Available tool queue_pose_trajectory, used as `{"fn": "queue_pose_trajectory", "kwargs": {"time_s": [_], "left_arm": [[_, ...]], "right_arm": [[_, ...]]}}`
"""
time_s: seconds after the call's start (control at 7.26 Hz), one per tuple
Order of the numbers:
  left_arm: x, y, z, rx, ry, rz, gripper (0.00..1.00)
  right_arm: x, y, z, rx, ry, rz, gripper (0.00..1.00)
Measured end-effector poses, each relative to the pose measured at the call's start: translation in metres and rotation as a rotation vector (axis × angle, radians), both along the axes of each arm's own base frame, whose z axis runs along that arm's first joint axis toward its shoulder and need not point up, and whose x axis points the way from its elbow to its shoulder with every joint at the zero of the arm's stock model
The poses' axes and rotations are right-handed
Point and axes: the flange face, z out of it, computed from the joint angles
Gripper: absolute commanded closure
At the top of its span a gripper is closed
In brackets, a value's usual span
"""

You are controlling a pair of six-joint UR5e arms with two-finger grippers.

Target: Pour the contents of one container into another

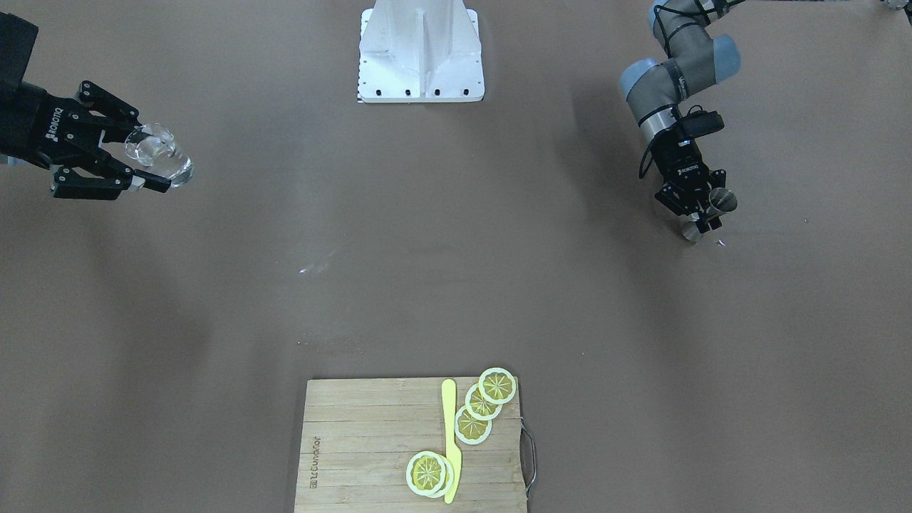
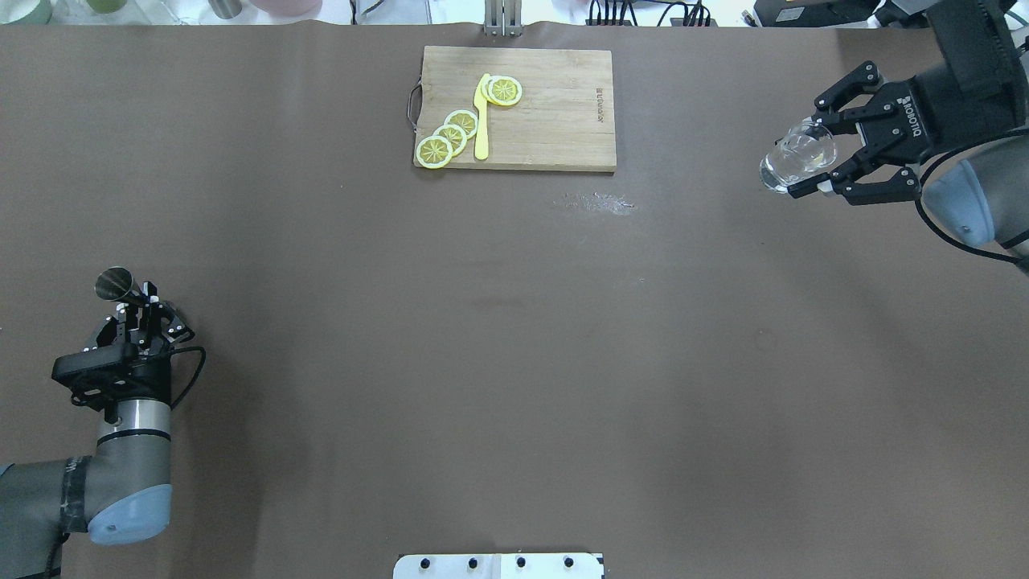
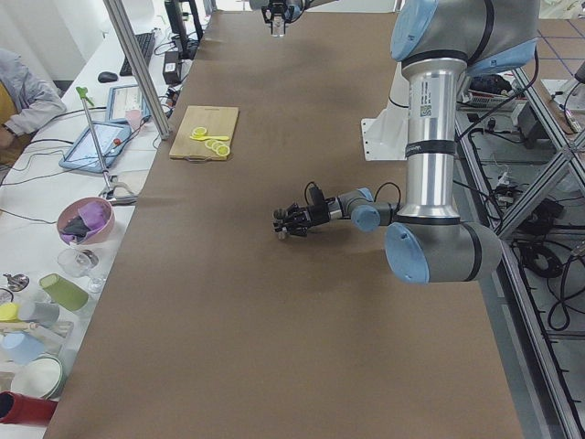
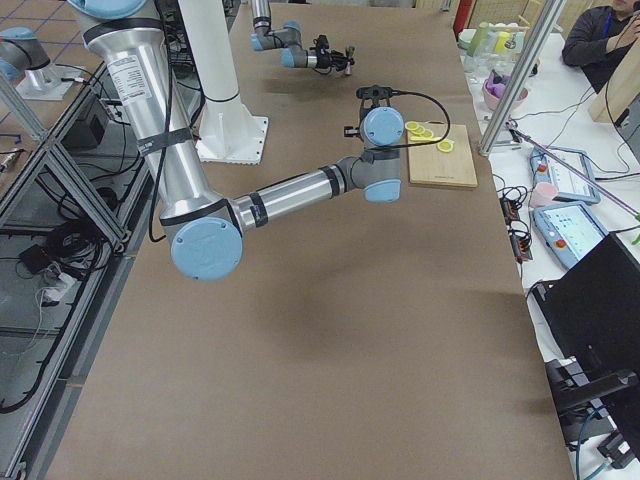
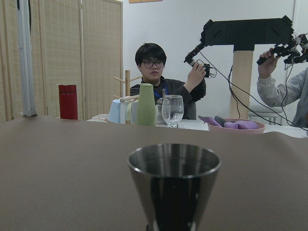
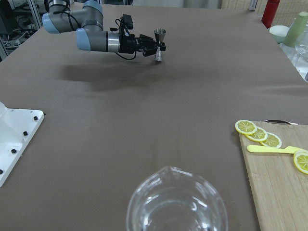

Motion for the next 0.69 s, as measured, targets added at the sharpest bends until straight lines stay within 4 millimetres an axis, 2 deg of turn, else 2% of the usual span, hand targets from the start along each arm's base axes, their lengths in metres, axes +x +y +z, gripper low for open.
{"fn": "queue_pose_trajectory", "kwargs": {"time_s": [0.28, 0.69], "left_arm": [[0.024, -0.005, -0.056, 0.025, -0.046, 0.080, 1.00], [0.073, -0.021, -0.153, 0.057, -0.161, 0.254, 1.00]], "right_arm": [[0.000, 0.000, -0.004, 0.003, -0.001, -0.002, 1.00], [-0.003, 0.001, -0.011, -0.012, 0.006, -0.005, 1.00]]}}
